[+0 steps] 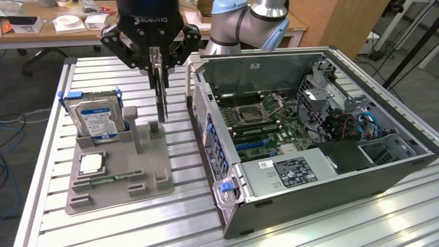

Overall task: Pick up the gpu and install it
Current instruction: 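Pick up the gpu and move the gpu toward the slot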

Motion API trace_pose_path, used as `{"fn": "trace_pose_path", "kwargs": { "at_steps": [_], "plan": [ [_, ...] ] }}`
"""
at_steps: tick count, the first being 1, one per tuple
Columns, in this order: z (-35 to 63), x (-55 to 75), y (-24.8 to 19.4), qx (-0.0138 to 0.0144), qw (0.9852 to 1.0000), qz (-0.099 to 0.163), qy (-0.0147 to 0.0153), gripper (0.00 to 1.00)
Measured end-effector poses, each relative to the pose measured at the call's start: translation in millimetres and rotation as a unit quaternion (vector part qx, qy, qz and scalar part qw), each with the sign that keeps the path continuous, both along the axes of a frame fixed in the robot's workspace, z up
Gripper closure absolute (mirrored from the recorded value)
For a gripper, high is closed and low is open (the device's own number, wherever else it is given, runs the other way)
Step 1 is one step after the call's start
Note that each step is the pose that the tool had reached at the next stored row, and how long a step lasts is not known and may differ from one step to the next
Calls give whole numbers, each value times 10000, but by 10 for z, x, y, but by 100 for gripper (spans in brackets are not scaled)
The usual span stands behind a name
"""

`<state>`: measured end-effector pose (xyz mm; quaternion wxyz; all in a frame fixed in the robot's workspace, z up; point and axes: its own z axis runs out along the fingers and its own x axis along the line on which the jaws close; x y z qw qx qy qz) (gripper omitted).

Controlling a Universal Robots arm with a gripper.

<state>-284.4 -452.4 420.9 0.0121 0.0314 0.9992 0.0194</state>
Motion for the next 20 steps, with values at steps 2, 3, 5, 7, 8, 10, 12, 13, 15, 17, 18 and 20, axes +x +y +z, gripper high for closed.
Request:
{"fn": "trace_pose_path", "kwargs": {
  "at_steps": [2, 3, 5, 7, 8, 10, 12, 13, 15, 17, 18, 20],
  "plan": [
    [0, 20, 0, 0, 10000, 0, 0, 74],
    [0, 30, 0, 0, 10000, 0, 0, 74],
    [0, 49, 0, 0, 10000, 0, 0, 74],
    [0, 66, 0, 0, 10000, 0, 0, 74],
    [0, 75, 0, 0, 10000, 0, 0, 74],
    [0, 92, 0, 0, 10000, 0, 0, 74],
    [0, 112, 0, 0, 10000, 0, 0, 74],
    [0, 123, 0, 0, 10000, 0, 0, 74],
    [0, 146, 0, 0, 10000, 0, 0, 74],
    [0, 164, 0, 0, 10000, 0, 0, 74],
    [0, 172, 0, 0, 10000, 0, 0, 74],
    [0, 188, 0, 0, 10000, 0, 0, 74]
  ]
}}
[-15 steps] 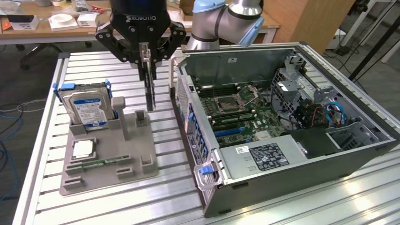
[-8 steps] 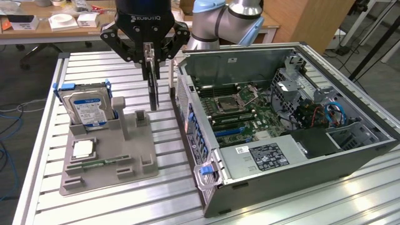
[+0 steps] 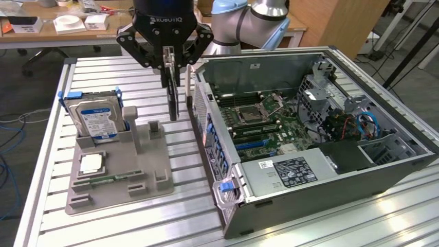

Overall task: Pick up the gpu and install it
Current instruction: 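Pick up the gpu and move the gpu toward the slot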

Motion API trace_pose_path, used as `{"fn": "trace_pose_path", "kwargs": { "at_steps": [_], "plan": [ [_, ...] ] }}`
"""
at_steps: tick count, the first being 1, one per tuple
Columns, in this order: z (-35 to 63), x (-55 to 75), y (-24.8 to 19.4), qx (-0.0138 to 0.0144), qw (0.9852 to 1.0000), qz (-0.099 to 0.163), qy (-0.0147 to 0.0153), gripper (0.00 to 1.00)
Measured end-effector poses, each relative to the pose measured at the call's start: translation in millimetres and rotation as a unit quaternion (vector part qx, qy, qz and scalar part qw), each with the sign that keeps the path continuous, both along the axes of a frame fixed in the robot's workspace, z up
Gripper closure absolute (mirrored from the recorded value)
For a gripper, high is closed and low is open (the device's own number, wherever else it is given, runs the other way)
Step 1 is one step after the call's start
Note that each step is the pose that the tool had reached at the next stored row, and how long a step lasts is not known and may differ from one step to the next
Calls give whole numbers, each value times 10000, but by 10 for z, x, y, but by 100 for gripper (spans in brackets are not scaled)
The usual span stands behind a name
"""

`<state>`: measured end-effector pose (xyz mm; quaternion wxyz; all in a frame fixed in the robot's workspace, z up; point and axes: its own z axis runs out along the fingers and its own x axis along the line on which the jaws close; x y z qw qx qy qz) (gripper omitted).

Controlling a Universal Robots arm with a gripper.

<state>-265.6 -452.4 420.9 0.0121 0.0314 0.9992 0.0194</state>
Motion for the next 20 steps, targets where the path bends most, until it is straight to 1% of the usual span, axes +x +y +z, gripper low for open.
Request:
{"fn": "trace_pose_path", "kwargs": {
  "at_steps": [20],
  "plan": [
    [0, 151, 0, 0, 10000, 0, 0, 74]
  ]
}}
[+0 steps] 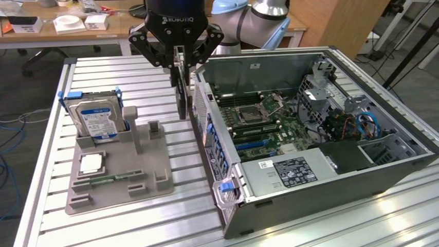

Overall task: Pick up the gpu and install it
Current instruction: 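Pick up the gpu and move the gpu toward the slot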

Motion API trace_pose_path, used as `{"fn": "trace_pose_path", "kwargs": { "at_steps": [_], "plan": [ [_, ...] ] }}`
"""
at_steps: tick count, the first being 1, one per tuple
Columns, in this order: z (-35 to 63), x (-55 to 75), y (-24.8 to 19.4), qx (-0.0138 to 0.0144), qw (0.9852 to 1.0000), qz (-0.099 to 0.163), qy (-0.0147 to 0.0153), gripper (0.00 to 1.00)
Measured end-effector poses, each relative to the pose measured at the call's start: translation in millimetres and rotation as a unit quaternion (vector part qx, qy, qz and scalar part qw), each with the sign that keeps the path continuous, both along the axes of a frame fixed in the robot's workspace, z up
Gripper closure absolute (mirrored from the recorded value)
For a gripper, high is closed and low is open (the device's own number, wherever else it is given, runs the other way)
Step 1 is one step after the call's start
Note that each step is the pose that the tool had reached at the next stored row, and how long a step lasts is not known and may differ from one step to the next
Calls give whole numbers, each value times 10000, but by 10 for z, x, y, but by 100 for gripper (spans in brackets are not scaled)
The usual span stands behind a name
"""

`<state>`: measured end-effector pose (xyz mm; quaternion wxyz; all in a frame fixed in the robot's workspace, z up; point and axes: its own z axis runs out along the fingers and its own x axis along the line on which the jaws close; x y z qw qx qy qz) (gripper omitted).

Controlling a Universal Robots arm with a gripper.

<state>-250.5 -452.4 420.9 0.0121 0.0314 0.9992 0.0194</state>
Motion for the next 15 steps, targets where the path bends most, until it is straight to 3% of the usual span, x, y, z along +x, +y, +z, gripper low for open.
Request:
{"fn": "trace_pose_path", "kwargs": {
  "at_steps": [15],
  "plan": [
    [0, 112, 0, 0, 10000, 0, 0, 74]
  ]
}}
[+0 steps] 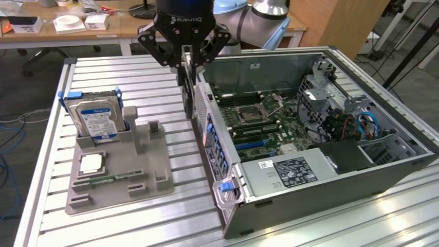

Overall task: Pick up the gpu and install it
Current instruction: 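Pick up the gpu and move the gpu toward the slot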

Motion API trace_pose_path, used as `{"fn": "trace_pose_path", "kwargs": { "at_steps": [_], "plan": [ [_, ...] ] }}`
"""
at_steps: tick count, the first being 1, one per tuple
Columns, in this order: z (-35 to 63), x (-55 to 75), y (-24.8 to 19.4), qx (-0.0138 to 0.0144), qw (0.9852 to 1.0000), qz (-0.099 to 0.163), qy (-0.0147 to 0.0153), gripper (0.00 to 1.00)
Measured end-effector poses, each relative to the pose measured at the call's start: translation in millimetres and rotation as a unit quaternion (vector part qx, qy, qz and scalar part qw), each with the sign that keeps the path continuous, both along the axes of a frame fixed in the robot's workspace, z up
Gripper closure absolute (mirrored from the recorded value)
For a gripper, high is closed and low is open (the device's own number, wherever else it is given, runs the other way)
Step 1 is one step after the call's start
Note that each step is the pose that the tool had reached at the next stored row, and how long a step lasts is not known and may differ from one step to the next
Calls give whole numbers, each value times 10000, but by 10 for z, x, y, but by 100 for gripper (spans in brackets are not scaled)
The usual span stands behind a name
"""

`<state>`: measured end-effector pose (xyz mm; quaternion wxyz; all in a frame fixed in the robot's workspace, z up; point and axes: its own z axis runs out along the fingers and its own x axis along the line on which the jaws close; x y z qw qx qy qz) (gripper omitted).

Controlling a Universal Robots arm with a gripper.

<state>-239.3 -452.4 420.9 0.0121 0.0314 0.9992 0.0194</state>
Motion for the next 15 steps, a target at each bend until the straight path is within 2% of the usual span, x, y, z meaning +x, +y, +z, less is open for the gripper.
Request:
{"fn": "trace_pose_path", "kwargs": {
  "at_steps": [15],
  "plan": [
    [0, 100, 0, 0, 10000, 0, 0, 74]
  ]
}}
